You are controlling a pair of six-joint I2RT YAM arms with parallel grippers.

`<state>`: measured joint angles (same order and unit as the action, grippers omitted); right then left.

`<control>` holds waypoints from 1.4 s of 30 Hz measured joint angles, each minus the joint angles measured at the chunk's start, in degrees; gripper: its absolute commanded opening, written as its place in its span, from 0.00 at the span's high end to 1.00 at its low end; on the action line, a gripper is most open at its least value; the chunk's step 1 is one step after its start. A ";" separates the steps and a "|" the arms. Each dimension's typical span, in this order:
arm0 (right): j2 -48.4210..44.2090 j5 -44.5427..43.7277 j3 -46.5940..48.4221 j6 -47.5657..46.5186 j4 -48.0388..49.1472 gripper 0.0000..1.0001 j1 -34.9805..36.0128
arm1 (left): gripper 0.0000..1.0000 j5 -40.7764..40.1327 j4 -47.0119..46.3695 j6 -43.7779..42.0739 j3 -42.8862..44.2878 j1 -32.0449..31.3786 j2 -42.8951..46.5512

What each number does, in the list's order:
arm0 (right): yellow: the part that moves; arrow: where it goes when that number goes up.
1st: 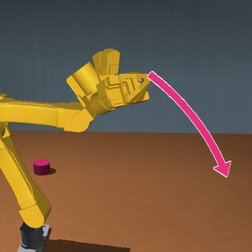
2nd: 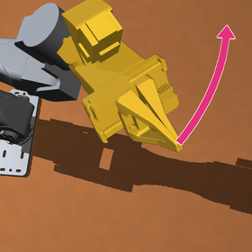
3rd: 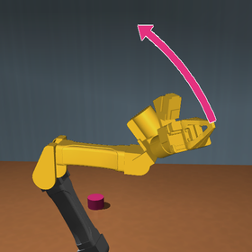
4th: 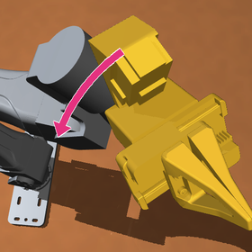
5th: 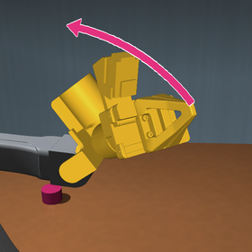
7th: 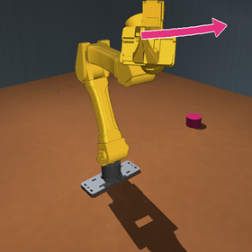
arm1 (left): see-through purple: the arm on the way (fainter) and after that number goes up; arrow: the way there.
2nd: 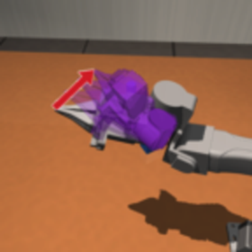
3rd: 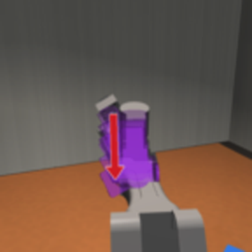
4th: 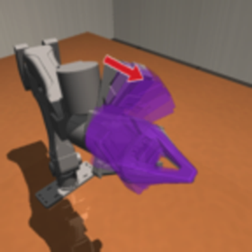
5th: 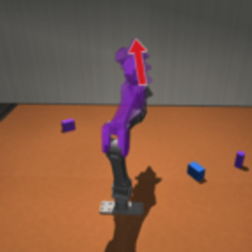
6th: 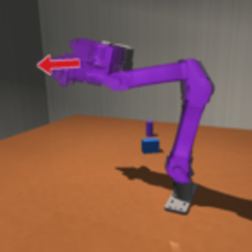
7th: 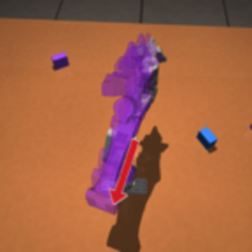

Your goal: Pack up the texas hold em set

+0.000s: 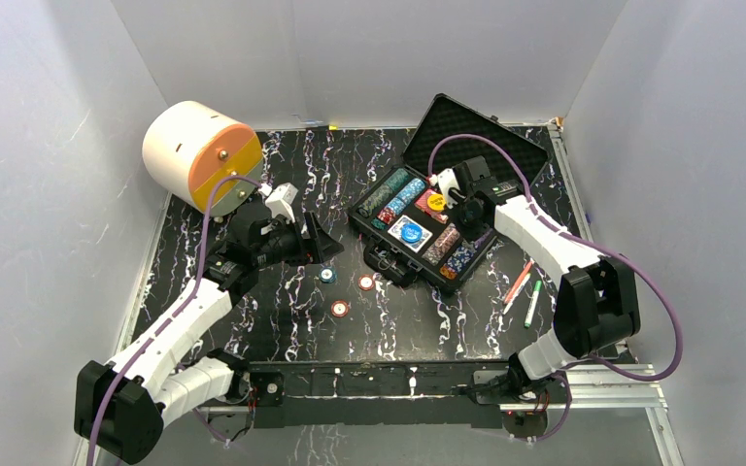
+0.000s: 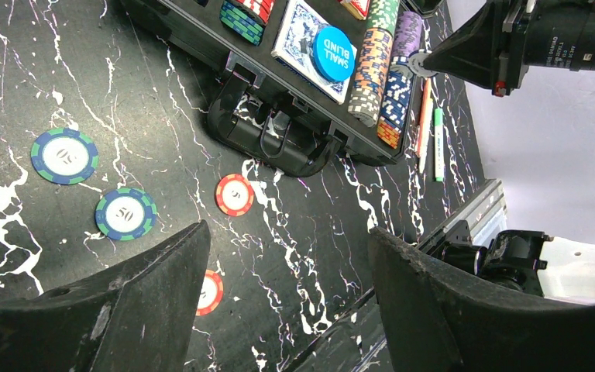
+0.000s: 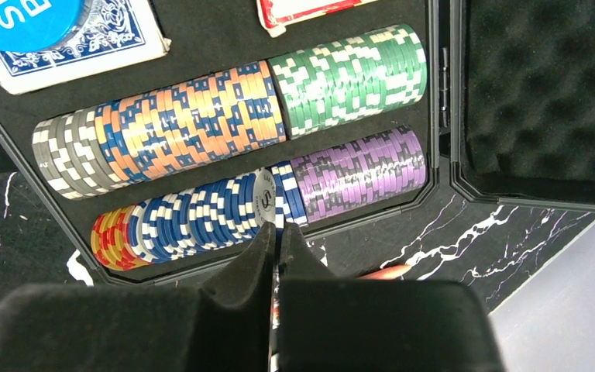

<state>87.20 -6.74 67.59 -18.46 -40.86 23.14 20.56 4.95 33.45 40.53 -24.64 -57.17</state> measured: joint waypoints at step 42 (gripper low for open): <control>5.01 -1.92 1.20 2.64 -2.29 1.00 0.17 | 0.28 -0.26 0.04 -0.04 -0.42 0.00 -0.46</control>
<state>92.20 -8.67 68.79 -15.81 -43.16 23.31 20.29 4.99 33.41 40.12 -24.64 -57.63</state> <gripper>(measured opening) 0.019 0.726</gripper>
